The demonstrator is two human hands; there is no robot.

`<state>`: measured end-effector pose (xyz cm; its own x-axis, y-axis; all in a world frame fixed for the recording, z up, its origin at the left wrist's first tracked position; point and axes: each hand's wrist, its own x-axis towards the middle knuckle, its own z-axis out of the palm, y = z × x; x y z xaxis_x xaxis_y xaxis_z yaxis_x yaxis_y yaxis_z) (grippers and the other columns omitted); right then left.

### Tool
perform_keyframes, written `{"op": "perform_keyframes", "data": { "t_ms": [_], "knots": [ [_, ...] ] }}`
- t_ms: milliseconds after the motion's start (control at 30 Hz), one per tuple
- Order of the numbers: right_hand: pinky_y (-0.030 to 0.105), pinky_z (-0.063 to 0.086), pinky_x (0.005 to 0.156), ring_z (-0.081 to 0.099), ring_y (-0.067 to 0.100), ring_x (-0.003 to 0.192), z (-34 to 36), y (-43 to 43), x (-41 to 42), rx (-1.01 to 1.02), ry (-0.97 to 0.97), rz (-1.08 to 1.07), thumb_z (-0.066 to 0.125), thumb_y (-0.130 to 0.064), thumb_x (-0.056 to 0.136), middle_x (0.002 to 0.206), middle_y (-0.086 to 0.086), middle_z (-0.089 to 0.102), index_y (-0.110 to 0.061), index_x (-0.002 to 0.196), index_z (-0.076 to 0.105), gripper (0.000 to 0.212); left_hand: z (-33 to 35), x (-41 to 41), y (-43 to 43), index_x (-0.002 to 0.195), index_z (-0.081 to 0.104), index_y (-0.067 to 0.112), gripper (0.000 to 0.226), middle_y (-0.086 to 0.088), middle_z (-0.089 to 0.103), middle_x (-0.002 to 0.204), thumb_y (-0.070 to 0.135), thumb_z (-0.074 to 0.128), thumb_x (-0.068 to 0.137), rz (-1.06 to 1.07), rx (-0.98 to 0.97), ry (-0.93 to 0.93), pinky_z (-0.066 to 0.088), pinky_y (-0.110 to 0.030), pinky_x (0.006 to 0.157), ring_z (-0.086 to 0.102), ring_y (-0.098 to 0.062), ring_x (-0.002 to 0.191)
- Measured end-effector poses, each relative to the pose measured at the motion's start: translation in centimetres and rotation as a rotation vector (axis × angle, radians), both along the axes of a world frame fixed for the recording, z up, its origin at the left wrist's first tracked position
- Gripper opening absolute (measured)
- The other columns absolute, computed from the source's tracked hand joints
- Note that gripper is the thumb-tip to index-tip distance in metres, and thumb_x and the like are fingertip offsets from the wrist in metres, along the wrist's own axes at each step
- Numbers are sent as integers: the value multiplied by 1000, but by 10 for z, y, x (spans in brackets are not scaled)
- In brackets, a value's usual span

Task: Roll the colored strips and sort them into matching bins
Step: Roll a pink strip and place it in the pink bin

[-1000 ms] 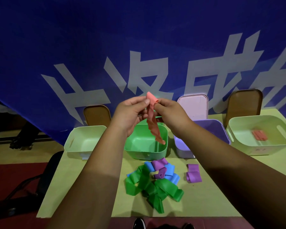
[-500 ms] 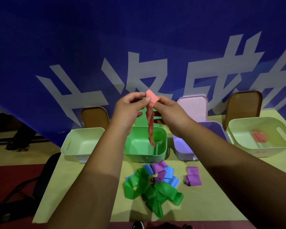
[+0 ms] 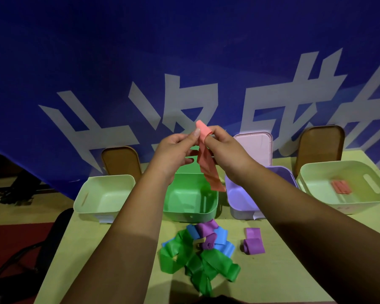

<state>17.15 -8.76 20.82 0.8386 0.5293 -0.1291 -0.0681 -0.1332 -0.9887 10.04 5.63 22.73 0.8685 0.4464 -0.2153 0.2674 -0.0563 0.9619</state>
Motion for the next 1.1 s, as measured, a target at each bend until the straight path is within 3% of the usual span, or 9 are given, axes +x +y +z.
{"op": "perform_keyframes", "data": {
  "t_ms": [167, 400, 633, 800, 967, 1100],
  "knots": [
    [52, 63, 95, 78, 24, 99, -2, -1, 9, -16, -2, 2, 55, -62, 104, 111, -3, 77, -45, 117, 62, 23, 0, 10, -3, 110, 78, 26, 37, 5, 80, 112, 60, 71, 98, 16, 51, 5, 64, -40, 96, 75, -18, 110],
    [43, 62, 89, 75, 20, 100, -3, -2, 24, -53, -8, -21, 52, -60, 106, 111, -2, 73, -37, 131, 57, 34, 5, 25, -5, 112, 77, 22, 38, 5, 81, 107, 56, 70, 100, 0, 79, 6, 66, -38, 91, 79, -14, 97],
    [36, 56, 78, 70, 17, 98, 2, -1, 34, -103, -32, -46, 51, -51, 106, 109, -4, 70, -30, 131, 58, 33, 5, 36, -2, 120, 75, 11, 49, -3, 83, 108, 55, 73, 98, 9, -34, -6, 66, -41, 94, 80, -20, 103],
    [27, 55, 62, 73, 18, 92, 5, 3, 30, -102, -15, -46, 51, -50, 107, 111, -1, 70, -28, 132, 57, 34, 9, 30, -5, 124, 71, 3, 61, -4, 75, 91, 59, 69, 100, -10, -157, 29, 56, -34, 77, 67, -17, 84],
    [36, 56, 80, 71, 16, 96, 4, 3, 23, -98, -70, -38, 54, -49, 106, 102, -7, 73, -28, 116, 67, 27, 4, 16, -3, 127, 73, 5, 66, -4, 65, 81, 65, 63, 101, -70, -167, 76, 42, -30, 59, 53, -14, 67],
    [46, 61, 94, 76, 20, 97, -5, -5, 17, -46, -49, 6, 65, -50, 101, 95, -4, 80, -26, 106, 76, 27, 5, 1, 2, 112, 79, 13, 46, 6, 63, 65, 56, 66, 103, -75, -87, 106, 39, -30, 59, 52, -9, 56]
  ]
}}
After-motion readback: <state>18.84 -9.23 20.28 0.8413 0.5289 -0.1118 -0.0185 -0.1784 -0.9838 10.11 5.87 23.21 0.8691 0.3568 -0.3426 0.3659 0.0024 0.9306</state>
